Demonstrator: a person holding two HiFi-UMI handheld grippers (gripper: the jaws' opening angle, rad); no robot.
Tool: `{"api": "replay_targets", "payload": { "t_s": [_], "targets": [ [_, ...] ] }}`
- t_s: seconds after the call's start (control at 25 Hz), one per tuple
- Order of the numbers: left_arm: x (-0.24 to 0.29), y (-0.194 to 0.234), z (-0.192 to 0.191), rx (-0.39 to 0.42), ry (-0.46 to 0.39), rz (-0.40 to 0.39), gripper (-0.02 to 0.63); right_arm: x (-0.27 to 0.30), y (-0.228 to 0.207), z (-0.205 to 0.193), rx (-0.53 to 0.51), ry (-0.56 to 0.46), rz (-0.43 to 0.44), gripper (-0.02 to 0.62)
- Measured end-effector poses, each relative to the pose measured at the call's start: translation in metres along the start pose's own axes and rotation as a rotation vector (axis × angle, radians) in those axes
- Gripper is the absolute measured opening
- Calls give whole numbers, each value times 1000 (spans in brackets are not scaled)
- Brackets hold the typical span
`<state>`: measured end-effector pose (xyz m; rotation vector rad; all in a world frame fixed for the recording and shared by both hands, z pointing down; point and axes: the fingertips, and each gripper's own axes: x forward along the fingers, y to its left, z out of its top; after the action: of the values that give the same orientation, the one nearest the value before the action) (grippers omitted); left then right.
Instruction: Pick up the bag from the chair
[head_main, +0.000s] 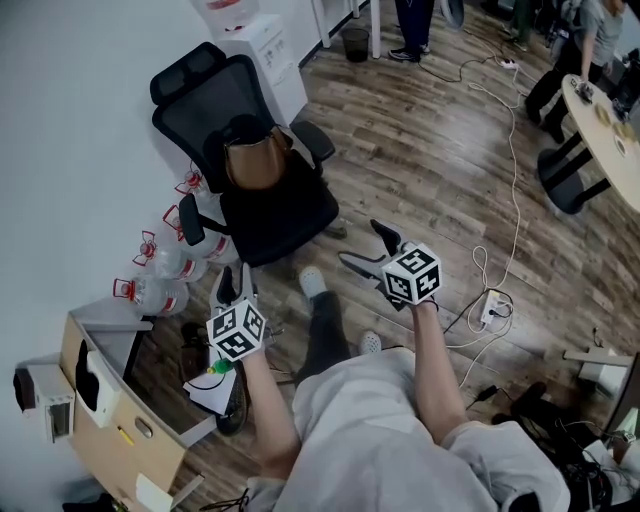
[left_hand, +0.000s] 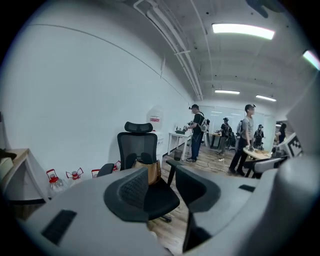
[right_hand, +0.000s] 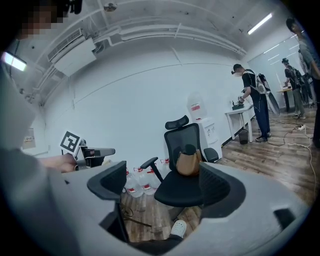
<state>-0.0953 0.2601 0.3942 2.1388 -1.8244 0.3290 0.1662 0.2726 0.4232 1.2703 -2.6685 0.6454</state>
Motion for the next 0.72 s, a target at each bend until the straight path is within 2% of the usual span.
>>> {"api": "replay_targets", "payload": {
  "t_s": [0.24, 0.4, 0.56, 0.72],
  "targets": [
    [48, 20, 3, -120, -12, 13, 160, 32, -39, 10, -8, 22, -36, 468],
    [93, 33, 15, -176, -35, -27, 158, 70, -66, 23, -1, 19, -49, 468],
    [146, 58, 37, -234, -58, -34, 149, 122, -93, 52, 40, -15, -61, 456],
    [198, 81, 65, -248, -64, -43, 114, 180, -107, 86, 34, -6, -49, 456]
  ]
}}
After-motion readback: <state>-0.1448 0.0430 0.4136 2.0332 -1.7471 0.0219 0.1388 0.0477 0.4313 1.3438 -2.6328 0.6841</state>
